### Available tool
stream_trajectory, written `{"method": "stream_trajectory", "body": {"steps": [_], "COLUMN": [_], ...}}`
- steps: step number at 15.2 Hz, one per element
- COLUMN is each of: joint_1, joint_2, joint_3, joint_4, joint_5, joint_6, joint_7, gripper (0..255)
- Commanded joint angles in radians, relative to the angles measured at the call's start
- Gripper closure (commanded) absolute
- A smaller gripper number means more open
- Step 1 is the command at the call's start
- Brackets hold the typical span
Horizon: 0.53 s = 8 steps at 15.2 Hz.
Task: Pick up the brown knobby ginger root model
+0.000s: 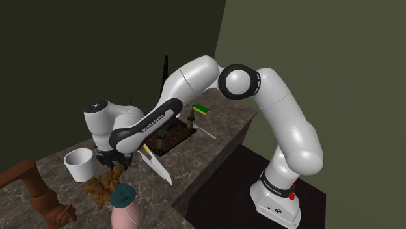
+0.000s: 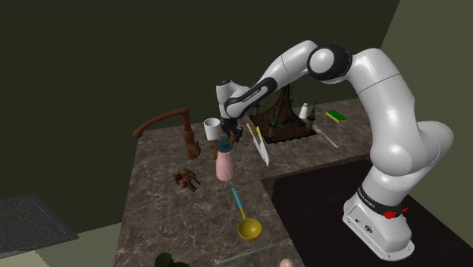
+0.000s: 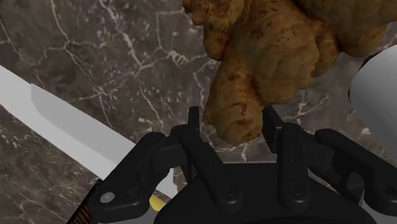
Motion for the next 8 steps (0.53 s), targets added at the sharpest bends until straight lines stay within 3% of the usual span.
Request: {"method": "stream_trajectory", "body": {"steps": [1,8], "joint_1": [-0.006,-0.022], "joint_2": [-0.018,-0.081], "joint_3": [0.007,0.031], "joint_4": [-0.005,-0.016], "joint_5": [0.007,0.035], "joint_6": [-0.012,-0.063], "joint_7": [-0.006,-0.023], "gripper": [255,255]}}
